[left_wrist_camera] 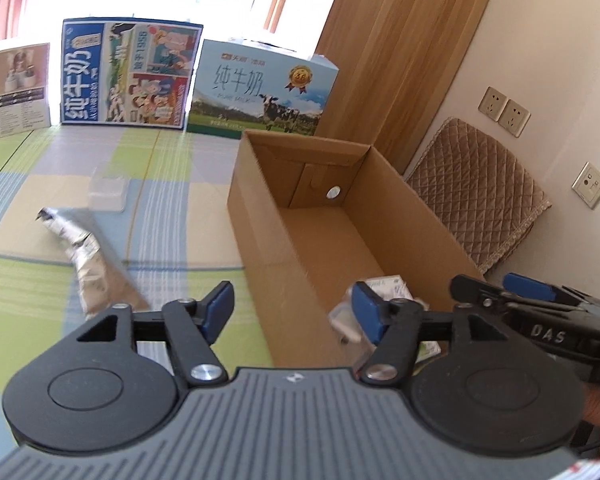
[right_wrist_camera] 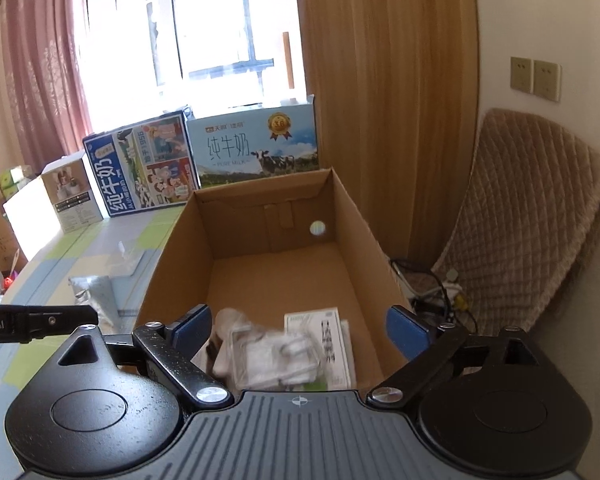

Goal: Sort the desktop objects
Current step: 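Open both tools to drop the spoon and wire rack into the box, then withdraw both tools from the box back over the table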

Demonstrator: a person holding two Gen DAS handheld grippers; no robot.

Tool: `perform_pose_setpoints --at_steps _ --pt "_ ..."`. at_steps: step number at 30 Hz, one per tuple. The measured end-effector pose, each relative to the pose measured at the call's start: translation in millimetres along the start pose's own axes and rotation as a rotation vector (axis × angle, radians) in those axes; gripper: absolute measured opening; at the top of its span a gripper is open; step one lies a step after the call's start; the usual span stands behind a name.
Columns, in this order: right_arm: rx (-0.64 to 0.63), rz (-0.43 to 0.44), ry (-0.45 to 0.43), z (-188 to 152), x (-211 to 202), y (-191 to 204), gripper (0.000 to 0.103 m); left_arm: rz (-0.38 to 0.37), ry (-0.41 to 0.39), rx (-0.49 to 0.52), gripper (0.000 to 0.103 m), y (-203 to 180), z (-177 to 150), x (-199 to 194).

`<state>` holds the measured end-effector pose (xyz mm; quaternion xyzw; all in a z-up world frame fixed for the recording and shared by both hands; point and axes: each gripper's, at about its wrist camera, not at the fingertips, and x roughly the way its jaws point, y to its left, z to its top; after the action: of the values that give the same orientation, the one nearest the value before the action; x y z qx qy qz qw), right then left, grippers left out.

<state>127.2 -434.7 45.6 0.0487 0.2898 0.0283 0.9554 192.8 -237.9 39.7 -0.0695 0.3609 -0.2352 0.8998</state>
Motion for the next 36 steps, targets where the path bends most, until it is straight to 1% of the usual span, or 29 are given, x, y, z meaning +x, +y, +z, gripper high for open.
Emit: perform_pose_setpoints --at_steps 5,6,8,11,13,18,20,26,36 --pt "0.011 0.003 0.001 -7 -24 10 0.095 0.022 0.01 0.009 0.072 4 -16 -24" --pt "0.013 0.005 0.001 -8 -29 13 0.096 0.024 0.012 0.008 0.077 5 -19 -29" --pt "0.02 0.012 0.008 -10 -39 18 0.098 0.028 0.014 0.009 0.082 8 -25 -40" --pt "0.054 0.045 0.027 -14 -53 26 0.1 0.038 0.015 0.026 0.085 9 -34 -56" --pt "0.072 0.077 0.037 -16 -61 32 0.101 0.044 0.015 0.032 0.089 10 -39 -66" --pt "0.044 0.116 0.057 -21 -78 54 0.101 0.072 0.005 0.05 0.099 13 -52 -89" --pt "0.028 0.124 0.066 -24 -82 62 0.101 0.089 -0.001 0.063 0.101 16 -57 -98" --pt "0.007 0.144 0.102 -35 -87 82 0.101 0.128 0.006 0.062 0.101 31 -71 -122" --pt "-0.032 0.191 0.148 -49 -85 107 0.101 0.195 0.024 0.032 0.101 65 -92 -148"
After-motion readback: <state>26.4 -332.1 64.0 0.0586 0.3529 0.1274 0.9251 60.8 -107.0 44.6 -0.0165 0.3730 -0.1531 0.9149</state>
